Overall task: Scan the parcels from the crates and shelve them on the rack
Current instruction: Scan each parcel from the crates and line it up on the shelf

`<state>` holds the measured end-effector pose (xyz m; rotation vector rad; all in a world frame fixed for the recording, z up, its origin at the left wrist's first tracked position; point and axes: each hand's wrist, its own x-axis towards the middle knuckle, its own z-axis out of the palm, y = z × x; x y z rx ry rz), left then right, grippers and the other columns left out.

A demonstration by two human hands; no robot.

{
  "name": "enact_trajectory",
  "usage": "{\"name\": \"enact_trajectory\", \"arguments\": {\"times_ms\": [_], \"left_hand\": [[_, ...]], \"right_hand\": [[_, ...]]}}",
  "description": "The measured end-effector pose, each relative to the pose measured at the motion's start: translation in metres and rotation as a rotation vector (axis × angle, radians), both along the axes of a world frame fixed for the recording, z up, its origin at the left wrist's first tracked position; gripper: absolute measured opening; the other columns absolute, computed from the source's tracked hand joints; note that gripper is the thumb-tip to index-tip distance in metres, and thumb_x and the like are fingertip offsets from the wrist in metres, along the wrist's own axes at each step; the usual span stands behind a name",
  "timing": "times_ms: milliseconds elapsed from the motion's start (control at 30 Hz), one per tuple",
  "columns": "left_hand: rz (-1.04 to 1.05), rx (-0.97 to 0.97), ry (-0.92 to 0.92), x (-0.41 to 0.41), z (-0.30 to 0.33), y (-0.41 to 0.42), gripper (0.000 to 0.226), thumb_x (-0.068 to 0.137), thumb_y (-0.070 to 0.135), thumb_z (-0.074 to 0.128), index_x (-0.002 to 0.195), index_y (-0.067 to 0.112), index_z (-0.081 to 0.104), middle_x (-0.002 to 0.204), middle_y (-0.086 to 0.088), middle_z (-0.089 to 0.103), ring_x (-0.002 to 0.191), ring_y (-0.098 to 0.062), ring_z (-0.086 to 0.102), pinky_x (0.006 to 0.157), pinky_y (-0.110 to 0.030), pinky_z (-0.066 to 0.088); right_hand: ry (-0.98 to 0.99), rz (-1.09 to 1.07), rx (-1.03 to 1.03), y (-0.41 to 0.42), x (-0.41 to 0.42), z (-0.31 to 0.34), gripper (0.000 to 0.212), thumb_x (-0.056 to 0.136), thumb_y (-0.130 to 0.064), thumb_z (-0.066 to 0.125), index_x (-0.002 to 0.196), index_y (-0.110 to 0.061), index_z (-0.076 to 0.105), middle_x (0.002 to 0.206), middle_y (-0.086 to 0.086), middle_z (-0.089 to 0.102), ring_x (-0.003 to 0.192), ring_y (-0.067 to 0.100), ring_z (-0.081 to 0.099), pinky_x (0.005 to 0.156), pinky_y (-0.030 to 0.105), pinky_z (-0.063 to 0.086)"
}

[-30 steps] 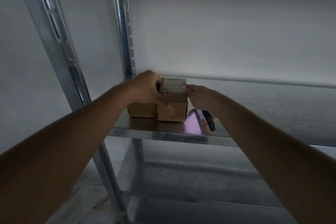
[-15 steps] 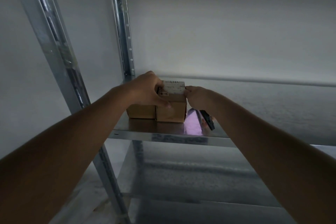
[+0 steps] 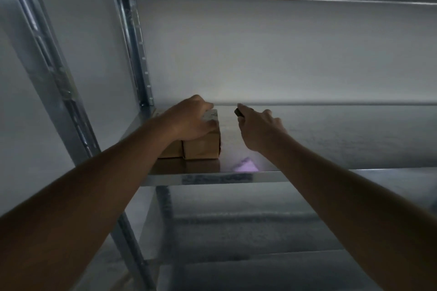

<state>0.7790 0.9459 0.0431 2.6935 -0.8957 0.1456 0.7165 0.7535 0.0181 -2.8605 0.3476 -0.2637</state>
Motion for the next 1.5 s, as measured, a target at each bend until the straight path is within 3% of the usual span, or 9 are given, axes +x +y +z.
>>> {"name": "enact_trajectory", "arguments": {"times_ms": [167, 400, 733, 1000, 1200, 1500], "left_hand": [[-0.056, 0.064, -0.061, -0.024, 0.001, -0.047, 0.066, 0.108, 0.051, 0.050, 0.164, 0.019, 0.037, 0.168, -0.005, 0.037, 0.145, -0.026, 0.045, 0.118, -0.045, 0.041], [-0.159, 0.100, -0.103, -0.078, -0.006, -0.142, 0.069, 0.110, 0.053, 0.042, 0.166, 0.016, 0.031, 0.171, -0.008, 0.032, 0.153, -0.030, 0.038, 0.123, -0.048, 0.036], [-0.346, 0.090, -0.127, -0.203, -0.017, -0.336, 0.061, 0.109, 0.053, 0.044, 0.159, 0.018, 0.044, 0.164, -0.009, 0.042, 0.142, -0.035, 0.050, 0.115, -0.049, 0.044], [-0.529, 0.056, -0.149, -0.290, -0.014, -0.503, 0.060, 0.106, 0.058, 0.040, 0.138, 0.012, 0.061, 0.146, -0.009, 0.057, 0.129, -0.034, 0.058, 0.104, -0.049, 0.051], [-0.750, 0.031, -0.163, -0.344, -0.025, -0.639, 0.053, 0.108, 0.050, 0.047, 0.148, 0.016, 0.057, 0.151, -0.008, 0.056, 0.130, -0.032, 0.059, 0.105, -0.047, 0.051], [-1.045, 0.032, -0.120, -0.414, -0.053, -0.875, 0.062, 0.106, 0.061, 0.045, 0.152, 0.020, 0.054, 0.157, -0.004, 0.053, 0.141, -0.026, 0.052, 0.116, -0.052, 0.044]], "right_hand": [[-0.024, -0.094, -0.155, -0.040, -0.049, 0.009, 0.041, 0.112, -0.042, 0.041, 0.153, -0.044, 0.034, 0.131, 0.019, 0.051, 0.118, 0.044, 0.053, 0.084, 0.050, 0.047], [-0.046, -0.164, -0.208, -0.125, -0.127, 0.008, 0.042, 0.112, -0.042, 0.040, 0.154, -0.044, 0.034, 0.134, 0.017, 0.054, 0.120, 0.046, 0.054, 0.092, 0.054, 0.052], [-0.075, -0.289, -0.283, -0.295, -0.278, -0.002, 0.034, 0.111, -0.044, 0.037, 0.145, -0.044, 0.039, 0.126, 0.015, 0.053, 0.112, 0.044, 0.054, 0.078, 0.045, 0.045], [-0.062, -0.513, -0.238, -0.427, -0.390, -0.014, 0.037, 0.111, -0.046, 0.038, 0.148, -0.048, 0.042, 0.135, 0.015, 0.053, 0.121, 0.046, 0.053, 0.090, 0.050, 0.049], [-0.042, -0.695, -0.230, -0.527, -0.465, -0.023, 0.043, 0.112, -0.047, 0.040, 0.154, -0.048, 0.040, 0.140, 0.018, 0.053, 0.123, 0.047, 0.054, 0.092, 0.050, 0.051], [-0.001, -0.976, -0.250, -0.708, -0.551, -0.050, 0.045, 0.110, -0.048, 0.042, 0.155, -0.048, 0.038, 0.134, 0.018, 0.057, 0.115, 0.044, 0.058, 0.087, 0.050, 0.056]]}}
